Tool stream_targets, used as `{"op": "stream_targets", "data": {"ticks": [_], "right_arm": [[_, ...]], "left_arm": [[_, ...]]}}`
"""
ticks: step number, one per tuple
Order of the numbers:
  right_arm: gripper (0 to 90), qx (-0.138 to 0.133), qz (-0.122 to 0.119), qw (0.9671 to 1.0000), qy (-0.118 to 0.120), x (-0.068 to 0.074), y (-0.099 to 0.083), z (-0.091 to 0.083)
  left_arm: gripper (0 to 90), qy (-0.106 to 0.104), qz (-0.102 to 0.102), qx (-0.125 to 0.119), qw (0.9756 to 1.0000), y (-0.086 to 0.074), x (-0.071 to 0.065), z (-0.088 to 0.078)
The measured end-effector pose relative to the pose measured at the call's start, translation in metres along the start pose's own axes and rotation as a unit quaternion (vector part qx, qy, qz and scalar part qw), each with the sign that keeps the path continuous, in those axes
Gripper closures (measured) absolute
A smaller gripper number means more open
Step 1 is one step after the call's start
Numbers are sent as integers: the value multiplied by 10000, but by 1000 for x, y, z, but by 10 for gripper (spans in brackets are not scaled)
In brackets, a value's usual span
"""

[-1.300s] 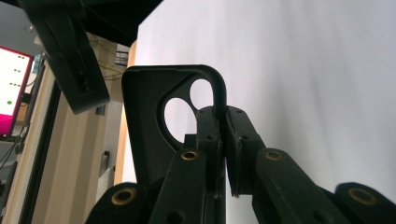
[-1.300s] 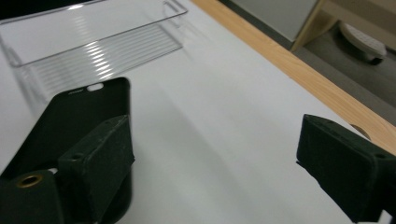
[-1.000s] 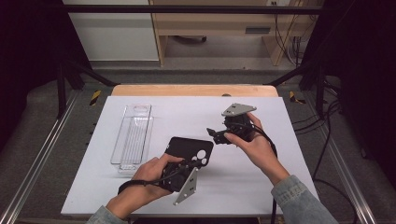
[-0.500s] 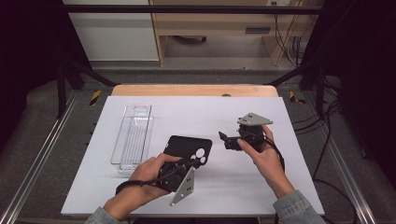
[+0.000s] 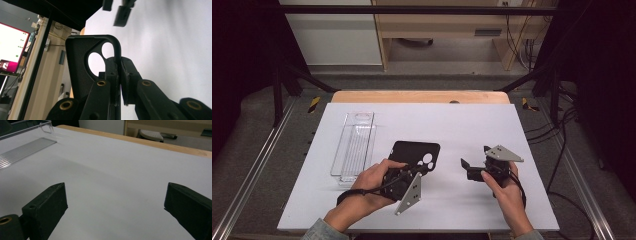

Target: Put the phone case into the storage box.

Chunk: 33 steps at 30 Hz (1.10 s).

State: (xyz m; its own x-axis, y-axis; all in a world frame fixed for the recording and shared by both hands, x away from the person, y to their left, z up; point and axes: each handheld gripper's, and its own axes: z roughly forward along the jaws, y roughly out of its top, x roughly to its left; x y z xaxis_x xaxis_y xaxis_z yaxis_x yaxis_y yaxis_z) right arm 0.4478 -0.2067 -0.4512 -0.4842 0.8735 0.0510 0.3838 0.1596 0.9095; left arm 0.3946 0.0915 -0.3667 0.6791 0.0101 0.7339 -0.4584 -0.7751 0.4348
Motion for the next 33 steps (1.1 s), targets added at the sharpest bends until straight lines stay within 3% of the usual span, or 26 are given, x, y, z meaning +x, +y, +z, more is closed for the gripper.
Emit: {"op": "stream_targets", "data": {"ticks": [4, 8, 23, 28, 33], "right_arm": [[42, -163, -137, 9997, -114, 1, -10, -9], [42, -279, -96, 9995, -149, -1, -14, -14], [43, -779, -149, 9963, -322, -8, -19, -27], [52, -720, -218, 9966, -337, -9, -21, -26], [75, -798, -207, 9961, -317, -8, -21, -29]], "left_arm": [[847, 76, -134, -12, 9999, -1, 4, -1], [847, 171, -334, -69, 9993, -1, 10, -2], [847, 349, -502, -61, 9981, 1, 24, -2], [847, 433, -822, -134, 9956, -1, 30, -2], [847, 536, -927, -121, 9942, 0, 35, -5]]}}
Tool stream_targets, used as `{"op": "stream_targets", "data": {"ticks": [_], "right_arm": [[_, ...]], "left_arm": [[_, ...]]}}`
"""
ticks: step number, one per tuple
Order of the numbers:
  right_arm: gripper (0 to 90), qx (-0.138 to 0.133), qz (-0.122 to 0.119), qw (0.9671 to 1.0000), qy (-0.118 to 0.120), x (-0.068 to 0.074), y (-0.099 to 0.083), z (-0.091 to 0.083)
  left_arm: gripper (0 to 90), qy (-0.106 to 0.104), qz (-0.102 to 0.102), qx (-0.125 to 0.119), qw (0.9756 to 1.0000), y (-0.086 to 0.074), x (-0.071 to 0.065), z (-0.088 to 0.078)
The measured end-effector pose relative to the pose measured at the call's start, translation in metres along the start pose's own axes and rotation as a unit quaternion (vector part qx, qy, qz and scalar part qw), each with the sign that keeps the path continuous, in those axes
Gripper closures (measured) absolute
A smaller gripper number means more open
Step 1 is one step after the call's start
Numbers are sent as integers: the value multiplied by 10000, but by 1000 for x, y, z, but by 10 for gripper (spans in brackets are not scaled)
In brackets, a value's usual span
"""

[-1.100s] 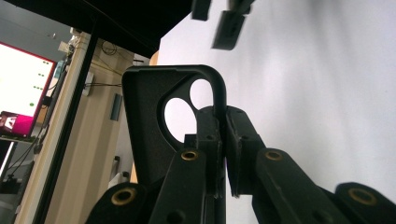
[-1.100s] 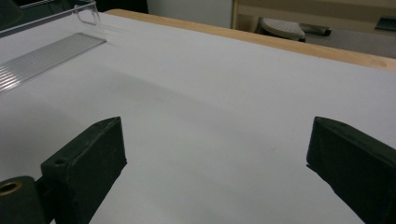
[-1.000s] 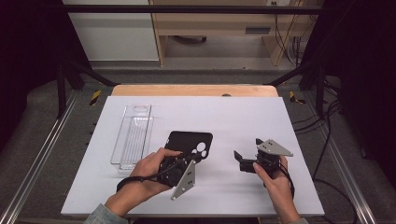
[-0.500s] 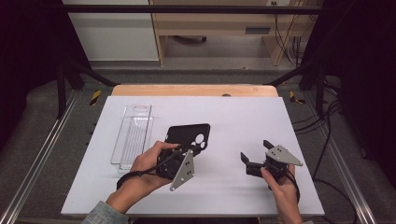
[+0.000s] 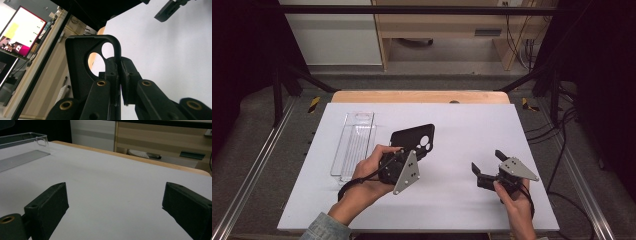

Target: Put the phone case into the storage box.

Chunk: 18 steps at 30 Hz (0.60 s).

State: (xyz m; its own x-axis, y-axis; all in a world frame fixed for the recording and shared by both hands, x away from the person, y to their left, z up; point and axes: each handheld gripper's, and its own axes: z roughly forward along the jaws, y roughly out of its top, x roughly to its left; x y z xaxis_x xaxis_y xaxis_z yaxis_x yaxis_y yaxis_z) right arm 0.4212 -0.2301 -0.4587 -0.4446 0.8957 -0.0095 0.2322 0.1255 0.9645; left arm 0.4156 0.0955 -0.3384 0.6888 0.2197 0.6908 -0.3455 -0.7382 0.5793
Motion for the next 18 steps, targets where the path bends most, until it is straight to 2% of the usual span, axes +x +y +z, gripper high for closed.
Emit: {"op": "stream_targets", "data": {"ticks": [2, 5, 11, 14, 18], "right_arm": [[79, 9, -17, 10000, 2, 0, 0, -1], [80, -3, 23, 10000, 12, -1, -1, -2], [62, 0, -49, 9999, 153, 1, -4, -1], [47, -70, 21, 9994, 328, 4, -5, -1], [46, -165, -14, 9987, 473, 5, -8, -2]], "left_arm": [[846, 45, -31, -23, 10000, 0, 4, -2], [847, 115, -202, -23, 9997, -2, 8, -5], [847, 252, -404, -51, 9989, -6, 15, -8], [846, 319, -455, -44, 9984, -7, 17, -10], [846, 396, -522, -61, 9978, -7, 19, -11]]}}
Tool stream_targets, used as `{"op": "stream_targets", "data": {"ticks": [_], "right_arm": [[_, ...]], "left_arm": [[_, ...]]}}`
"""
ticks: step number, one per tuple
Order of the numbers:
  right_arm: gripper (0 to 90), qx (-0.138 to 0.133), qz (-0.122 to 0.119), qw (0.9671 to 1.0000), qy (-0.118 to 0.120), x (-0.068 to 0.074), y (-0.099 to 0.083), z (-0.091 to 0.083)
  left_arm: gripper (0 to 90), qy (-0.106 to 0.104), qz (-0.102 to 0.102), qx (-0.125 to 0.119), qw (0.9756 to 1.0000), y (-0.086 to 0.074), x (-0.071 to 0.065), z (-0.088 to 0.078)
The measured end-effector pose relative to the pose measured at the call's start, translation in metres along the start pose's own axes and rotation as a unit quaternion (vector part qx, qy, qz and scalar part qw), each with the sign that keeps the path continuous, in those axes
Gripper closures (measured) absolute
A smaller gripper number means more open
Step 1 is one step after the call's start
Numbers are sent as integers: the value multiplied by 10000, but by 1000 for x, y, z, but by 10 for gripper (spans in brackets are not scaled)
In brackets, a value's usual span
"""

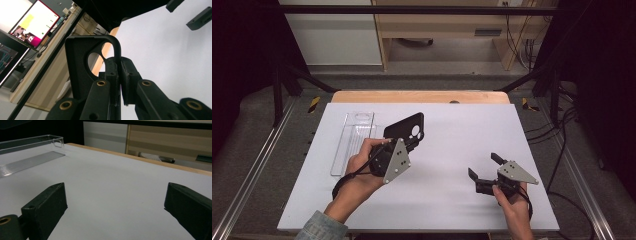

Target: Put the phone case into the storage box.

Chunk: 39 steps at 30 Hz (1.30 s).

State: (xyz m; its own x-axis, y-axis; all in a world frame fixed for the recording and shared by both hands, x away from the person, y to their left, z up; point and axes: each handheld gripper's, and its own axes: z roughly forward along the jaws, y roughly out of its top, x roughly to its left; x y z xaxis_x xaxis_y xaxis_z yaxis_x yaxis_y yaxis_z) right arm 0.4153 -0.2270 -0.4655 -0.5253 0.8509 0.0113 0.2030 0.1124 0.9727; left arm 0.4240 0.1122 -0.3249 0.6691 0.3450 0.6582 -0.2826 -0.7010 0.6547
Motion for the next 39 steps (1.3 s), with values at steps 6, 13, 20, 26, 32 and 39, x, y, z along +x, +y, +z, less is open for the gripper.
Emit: {"op": "stream_targets", "data": {"ticks": [6, 13, 20, 26, 32, 39], "right_arm": [[43, -64, 55, 9999, 60, -3, -1, -2], [37, -78, 60, 9999, -63, -8, -1, -5], [27, -257, 73, 9996, -99, -9, 0, -8], [32, -239, 68, 9996, -167, -10, 0, -9], [37, -228, 82, 9995, -200, -13, -2, -10], [43, -248, 88, 9994, -221, -12, -2, -10]], "left_arm": [[846, -49, -35, 22, 10000, 1, 3, 1], [846, 69, -193, -40, 9998, 0, 6, 3], [846, 233, -439, -191, 9986, -2, 9, 3], [846, 316, -523, -226, 9979, -2, 12, 1], [846, 343, -592, -231, 9974, -5, 14, 1], [846, 406, -706, -279, 9963, -6, 17, -1]]}}
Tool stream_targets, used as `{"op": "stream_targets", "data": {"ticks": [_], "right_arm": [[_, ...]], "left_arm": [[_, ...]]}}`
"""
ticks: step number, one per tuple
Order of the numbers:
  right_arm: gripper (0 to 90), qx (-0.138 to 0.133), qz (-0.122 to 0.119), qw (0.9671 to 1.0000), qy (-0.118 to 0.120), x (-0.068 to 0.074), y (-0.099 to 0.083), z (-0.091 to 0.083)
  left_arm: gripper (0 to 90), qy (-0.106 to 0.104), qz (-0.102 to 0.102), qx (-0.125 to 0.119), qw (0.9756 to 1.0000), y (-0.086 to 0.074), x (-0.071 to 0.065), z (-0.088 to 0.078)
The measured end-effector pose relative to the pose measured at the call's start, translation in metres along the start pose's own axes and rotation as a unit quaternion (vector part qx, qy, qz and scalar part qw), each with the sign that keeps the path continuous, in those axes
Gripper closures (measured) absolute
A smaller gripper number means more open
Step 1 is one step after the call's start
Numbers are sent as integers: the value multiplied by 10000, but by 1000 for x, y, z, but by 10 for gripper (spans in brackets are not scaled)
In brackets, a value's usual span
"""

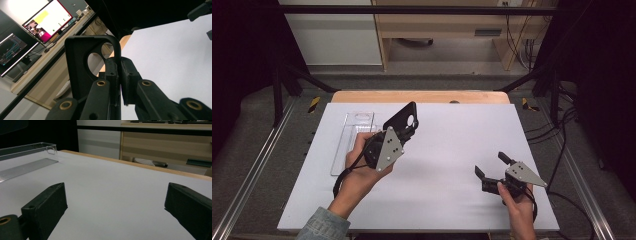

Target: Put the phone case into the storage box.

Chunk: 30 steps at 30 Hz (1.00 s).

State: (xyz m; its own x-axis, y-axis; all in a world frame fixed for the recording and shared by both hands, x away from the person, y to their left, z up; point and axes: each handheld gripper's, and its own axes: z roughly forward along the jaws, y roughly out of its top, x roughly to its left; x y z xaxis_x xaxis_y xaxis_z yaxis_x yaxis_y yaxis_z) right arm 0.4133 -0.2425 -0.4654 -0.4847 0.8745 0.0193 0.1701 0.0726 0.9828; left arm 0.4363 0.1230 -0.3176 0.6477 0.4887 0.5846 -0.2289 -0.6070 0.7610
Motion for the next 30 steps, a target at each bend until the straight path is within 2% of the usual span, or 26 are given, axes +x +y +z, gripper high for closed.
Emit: {"op": "stream_targets", "data": {"ticks": [11, 16, 20, 30], "right_arm": [[42, 12, 15, 10000, 29, 0, -1, 1], [42, 14, 28, 10000, 58, 0, -1, 1], [42, 25, 36, 10000, 75, 1, -1, 1], [43, 25, 47, 9999, 105, 1, -2, 1]], "left_arm": [[846, 188, -337, -123, 9992, -5, 8, -6], [846, 326, -553, -183, 9978, -8, 13, -9], [846, 316, -780, -266, 9961, -10, 17, -12], [845, 456, -1039, -352, 9929, -14, 24, -19]]}}
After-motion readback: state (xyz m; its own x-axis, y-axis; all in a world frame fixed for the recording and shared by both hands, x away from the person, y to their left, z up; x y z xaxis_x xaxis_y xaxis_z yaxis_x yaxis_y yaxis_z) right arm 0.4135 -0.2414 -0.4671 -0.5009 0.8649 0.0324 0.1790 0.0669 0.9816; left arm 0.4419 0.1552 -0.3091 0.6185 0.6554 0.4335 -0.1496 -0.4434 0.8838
